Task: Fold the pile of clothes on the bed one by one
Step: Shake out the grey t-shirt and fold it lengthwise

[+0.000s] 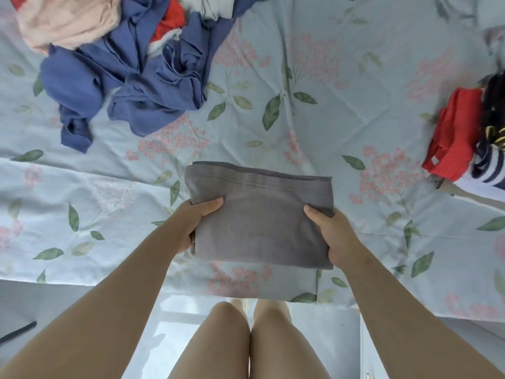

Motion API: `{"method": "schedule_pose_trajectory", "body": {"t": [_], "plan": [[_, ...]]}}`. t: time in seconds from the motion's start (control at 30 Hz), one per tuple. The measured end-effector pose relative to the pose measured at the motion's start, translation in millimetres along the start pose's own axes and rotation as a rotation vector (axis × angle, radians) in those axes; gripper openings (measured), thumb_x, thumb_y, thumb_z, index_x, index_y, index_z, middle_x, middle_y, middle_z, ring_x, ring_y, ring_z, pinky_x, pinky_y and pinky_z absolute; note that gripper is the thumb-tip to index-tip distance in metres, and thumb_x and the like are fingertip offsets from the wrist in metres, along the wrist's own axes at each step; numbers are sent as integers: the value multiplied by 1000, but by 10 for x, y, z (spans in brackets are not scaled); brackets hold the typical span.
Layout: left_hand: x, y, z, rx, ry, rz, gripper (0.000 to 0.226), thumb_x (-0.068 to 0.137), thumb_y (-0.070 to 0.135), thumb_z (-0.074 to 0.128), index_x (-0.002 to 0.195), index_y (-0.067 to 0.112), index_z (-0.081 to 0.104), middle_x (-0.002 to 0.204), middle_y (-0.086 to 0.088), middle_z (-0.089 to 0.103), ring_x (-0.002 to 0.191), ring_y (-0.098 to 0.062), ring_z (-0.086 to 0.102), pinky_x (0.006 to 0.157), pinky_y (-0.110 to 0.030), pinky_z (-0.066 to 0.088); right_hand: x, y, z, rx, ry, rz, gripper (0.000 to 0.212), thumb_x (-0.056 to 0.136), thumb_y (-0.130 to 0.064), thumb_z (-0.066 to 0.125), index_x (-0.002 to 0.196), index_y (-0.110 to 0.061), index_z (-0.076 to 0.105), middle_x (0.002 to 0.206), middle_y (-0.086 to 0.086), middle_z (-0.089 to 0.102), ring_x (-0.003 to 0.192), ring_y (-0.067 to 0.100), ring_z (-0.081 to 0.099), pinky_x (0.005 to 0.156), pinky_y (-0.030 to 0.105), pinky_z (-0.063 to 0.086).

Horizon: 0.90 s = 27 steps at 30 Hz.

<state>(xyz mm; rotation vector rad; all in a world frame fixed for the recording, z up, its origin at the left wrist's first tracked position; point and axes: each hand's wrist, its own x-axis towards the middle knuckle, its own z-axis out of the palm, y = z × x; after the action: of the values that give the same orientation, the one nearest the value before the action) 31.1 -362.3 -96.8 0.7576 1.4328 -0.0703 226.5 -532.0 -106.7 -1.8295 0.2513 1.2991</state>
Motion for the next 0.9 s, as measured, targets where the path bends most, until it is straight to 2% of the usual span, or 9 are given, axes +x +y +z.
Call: {"method": "schedule_pose_trajectory", "body": {"t": [0.1, 0.23, 0.33, 0.4, 0.5, 0.63, 0.77, 0.83, 0.9], "plan": [[-304, 169, 5, 20, -31, 101, 30, 81, 25, 71, 109, 17, 62, 104, -6, 70, 94, -25, 66, 75, -37, 53, -326, -152, -82, 60, -30, -37, 12, 90, -21, 64, 101, -19, 62, 102, 4, 69, 94, 27, 66, 84, 42, 53], [-774, 372, 92, 54, -62, 237, 24, 86, 25, 67, 106, 15, 62, 99, -5, 70, 85, -21, 67, 63, -31, 52, -809, -294, -206, 103, -6, -121, 8, 92, -21, 60, 100, -20, 61, 99, 1, 68, 90, 23, 65, 71, 35, 52], [-1065, 448, 224, 91, -72, 315, 21, 86, 25, 67, 105, 16, 61, 96, -4, 68, 82, -20, 65, 58, -29, 50, -1098, -325, -381, 127, 31, -159, 8, 93, -19, 59, 100, -18, 63, 96, 2, 69, 90, 25, 65, 74, 36, 52], [-1200, 472, 368, 122, -86, 345, 22, 86, 25, 68, 104, 16, 60, 96, -5, 68, 83, -22, 64, 60, -30, 49, -1245, -335, -540, 142, 50, -182, 9, 93, -17, 58, 100, -17, 64, 96, 4, 70, 90, 26, 66, 77, 37, 53], [-1352, 503, 687, 148, -117, 350, 18, 86, 25, 69, 99, 15, 60, 93, -5, 67, 82, -24, 64, 62, -31, 50, -1380, -364, -864, 149, 109, -206, 9, 93, -15, 58, 99, -13, 64, 94, 8, 70, 86, 26, 66, 74, 35, 53], [-1440, 580, 1348, 189, -179, 357, 19, 84, 25, 70, 97, 14, 62, 96, -7, 69, 88, -27, 65, 69, -33, 52, -1357, -448, -1492, 116, 225, -242, 22, 92, -20, 59, 109, -5, 59, 100, 12, 67, 90, 28, 64, 80, 39, 54], [-1459, 674, 2278, 221, -233, 371, 19, 84, 25, 70, 99, 15, 64, 99, -7, 69, 90, -26, 65, 72, -34, 53, -1199, -596, -2324, 135, 298, -261, 25, 93, -22, 58, 112, -6, 55, 100, 10, 64, 84, 23, 61, 64, 30, 47], [-1439, 715, 2771, 242, -229, 382, 20, 84, 27, 70, 99, 16, 65, 99, -7, 69, 90, -26, 65, 77, -36, 54, -1060, -698, -2767, 130, 325, -253, 29, 93, -24, 58, 116, -7, 52, 105, 10, 62, 90, 25, 59, 70, 32, 46], [-1407, 748, 3254, 255, -222, 384, 15, 85, 27, 69, 95, 17, 64, 97, -4, 69, 87, -22, 64, 74, -33, 53, -887, -798, -3192, 128, 341, -246, 35, 91, -24, 60, 121, -8, 50, 108, 9, 60, 94, 27, 57, 77, 34, 45]]}}
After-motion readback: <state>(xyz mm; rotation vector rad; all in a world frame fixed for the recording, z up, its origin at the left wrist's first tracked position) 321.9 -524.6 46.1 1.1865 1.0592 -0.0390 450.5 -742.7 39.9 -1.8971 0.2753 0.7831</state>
